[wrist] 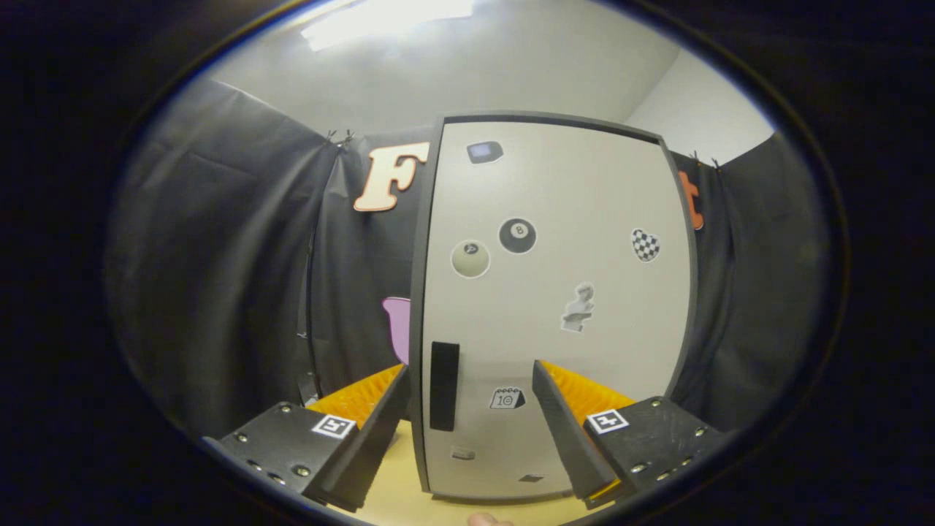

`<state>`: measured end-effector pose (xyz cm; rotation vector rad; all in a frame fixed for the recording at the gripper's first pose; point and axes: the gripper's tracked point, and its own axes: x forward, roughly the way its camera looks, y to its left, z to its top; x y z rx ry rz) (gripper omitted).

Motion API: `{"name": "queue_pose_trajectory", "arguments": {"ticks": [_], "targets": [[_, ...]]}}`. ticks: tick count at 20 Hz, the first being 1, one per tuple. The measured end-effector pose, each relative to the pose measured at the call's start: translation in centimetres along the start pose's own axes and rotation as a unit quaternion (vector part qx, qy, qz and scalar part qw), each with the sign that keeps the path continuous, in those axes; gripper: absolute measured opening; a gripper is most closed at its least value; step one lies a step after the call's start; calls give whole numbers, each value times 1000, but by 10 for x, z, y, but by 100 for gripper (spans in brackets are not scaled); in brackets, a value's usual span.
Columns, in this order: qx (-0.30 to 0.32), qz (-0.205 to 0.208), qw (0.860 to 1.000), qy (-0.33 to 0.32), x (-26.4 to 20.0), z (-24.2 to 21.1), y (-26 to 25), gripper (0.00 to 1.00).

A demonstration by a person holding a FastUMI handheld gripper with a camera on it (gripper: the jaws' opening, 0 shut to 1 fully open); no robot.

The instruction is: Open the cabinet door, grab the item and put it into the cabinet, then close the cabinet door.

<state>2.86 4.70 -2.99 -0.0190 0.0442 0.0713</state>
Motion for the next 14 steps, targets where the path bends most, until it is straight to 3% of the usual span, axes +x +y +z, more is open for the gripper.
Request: {"name": "queue_pose_trajectory", "arguments": {"ticks": [9, 14], "targets": [[-18, 7, 999, 39, 38, -48, 22, 99], [-14, -14, 999, 45, 64, -58, 21, 99]]}}
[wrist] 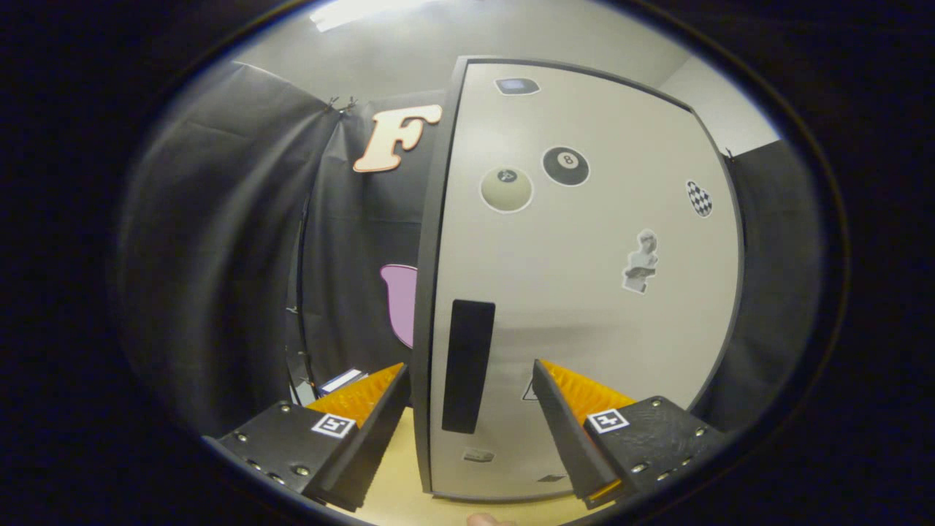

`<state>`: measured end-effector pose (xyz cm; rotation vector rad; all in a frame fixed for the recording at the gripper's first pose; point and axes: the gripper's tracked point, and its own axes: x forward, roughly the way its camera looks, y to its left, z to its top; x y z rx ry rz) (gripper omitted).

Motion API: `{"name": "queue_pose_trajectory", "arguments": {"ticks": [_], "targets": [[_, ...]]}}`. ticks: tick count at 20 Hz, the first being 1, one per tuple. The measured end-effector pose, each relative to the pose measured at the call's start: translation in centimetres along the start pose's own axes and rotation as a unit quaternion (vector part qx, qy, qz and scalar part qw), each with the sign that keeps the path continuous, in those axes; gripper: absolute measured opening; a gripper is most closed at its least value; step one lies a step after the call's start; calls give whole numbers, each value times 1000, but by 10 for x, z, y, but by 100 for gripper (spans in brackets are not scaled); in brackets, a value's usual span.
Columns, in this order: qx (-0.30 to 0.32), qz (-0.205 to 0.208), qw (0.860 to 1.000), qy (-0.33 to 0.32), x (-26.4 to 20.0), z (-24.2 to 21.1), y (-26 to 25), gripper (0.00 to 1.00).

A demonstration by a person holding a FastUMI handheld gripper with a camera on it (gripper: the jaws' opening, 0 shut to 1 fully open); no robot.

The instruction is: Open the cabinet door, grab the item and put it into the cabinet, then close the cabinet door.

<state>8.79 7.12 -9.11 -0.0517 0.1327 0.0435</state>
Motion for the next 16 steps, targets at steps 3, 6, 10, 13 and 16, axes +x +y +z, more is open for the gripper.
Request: {"name": "queue_pose_trajectory", "arguments": {"ticks": [3, 6, 10, 13, 16], "targets": [[0, -16, 1000, 17, 15, -12, -1, 99], [-11, -22, 1000, 19, 26, -18, 7, 96], [-21, -35, 999, 23, 35, -25, 13, 82], [-34, -41, 999, 10, 35, -22, 16, 81], [-36, -35, 999, 5, 36, -21, 19, 75]]}}
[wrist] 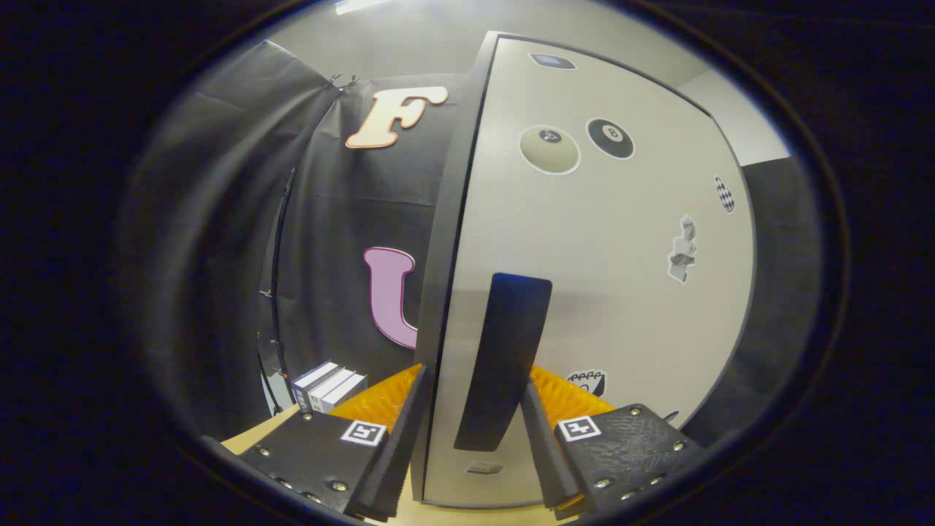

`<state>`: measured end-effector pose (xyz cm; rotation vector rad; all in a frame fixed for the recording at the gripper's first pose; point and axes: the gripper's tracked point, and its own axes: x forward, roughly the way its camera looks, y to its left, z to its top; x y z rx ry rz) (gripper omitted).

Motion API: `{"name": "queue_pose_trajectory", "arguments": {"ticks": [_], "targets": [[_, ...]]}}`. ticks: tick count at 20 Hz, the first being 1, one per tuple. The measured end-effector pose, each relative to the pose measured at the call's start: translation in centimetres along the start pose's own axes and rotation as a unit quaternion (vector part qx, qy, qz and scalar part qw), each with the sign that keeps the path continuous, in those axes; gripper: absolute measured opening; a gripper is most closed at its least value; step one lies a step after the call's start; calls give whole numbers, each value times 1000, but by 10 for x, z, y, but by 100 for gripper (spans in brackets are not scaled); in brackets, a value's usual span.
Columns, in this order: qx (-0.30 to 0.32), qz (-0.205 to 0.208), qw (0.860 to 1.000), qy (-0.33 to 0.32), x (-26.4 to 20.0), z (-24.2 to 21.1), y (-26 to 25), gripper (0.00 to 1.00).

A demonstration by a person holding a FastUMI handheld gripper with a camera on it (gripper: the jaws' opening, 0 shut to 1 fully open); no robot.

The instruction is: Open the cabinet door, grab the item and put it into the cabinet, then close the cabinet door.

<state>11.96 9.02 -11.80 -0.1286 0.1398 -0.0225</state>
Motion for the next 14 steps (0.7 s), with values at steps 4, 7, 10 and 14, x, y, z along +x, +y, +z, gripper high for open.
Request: {"name": "queue_pose_trajectory", "arguments": {"ticks": [4, 7, 10, 14], "targets": [[-3, -15, 1000, 3, 3, -2, -14, 59], [28, 1, 999, 21, 4, -5, -12, 30], [36, -2, 999, 19, 6, -2, -12, 20], [35, 7, 999, 28, 1, -5, -12, 20]]}}
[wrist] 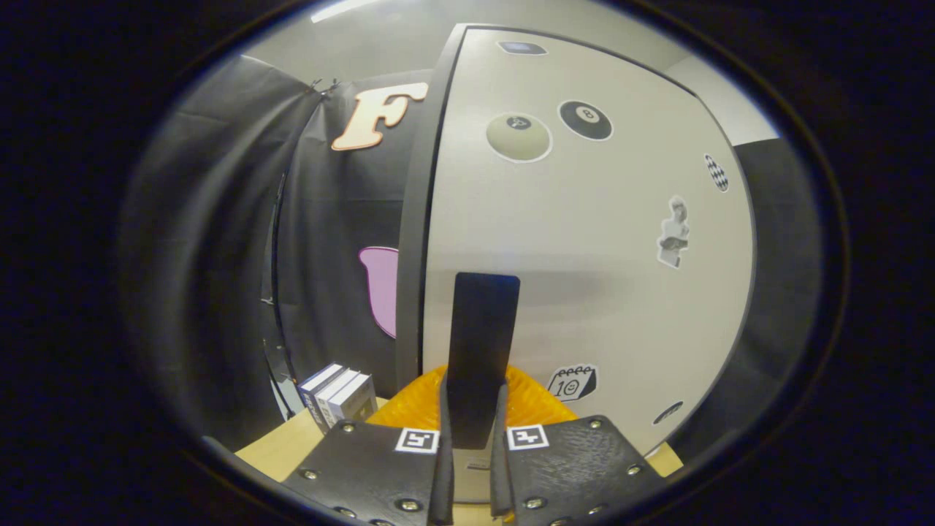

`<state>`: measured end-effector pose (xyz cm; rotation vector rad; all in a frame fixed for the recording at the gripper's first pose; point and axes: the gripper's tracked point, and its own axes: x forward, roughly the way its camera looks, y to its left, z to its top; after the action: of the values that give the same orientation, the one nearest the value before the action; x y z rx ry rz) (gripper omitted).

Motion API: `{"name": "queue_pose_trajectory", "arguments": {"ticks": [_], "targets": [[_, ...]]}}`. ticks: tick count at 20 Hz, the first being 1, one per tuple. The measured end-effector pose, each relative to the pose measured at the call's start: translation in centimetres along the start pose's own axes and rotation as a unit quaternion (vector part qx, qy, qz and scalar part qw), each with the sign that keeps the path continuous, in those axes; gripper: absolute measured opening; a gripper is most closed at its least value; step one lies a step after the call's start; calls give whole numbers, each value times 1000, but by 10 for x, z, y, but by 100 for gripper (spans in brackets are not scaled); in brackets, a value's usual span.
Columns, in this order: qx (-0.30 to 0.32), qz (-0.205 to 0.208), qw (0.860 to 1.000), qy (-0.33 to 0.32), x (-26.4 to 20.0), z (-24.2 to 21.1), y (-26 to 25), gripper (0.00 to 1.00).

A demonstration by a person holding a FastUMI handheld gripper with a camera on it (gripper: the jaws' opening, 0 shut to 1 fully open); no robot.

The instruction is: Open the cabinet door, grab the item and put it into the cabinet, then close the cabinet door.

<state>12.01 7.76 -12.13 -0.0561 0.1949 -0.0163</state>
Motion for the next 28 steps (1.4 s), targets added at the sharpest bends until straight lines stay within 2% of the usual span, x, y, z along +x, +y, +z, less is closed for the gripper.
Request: {"name": "queue_pose_trajectory", "arguments": {"ticks": [10, 19, 28], "targets": [[17, 62, 998, 18, -36, -1, 1, 20], [30, 98, 994, 42, -89, -1, -15, 20], [46, 95, 993, 62, -133, -7, -50, 19]]}}
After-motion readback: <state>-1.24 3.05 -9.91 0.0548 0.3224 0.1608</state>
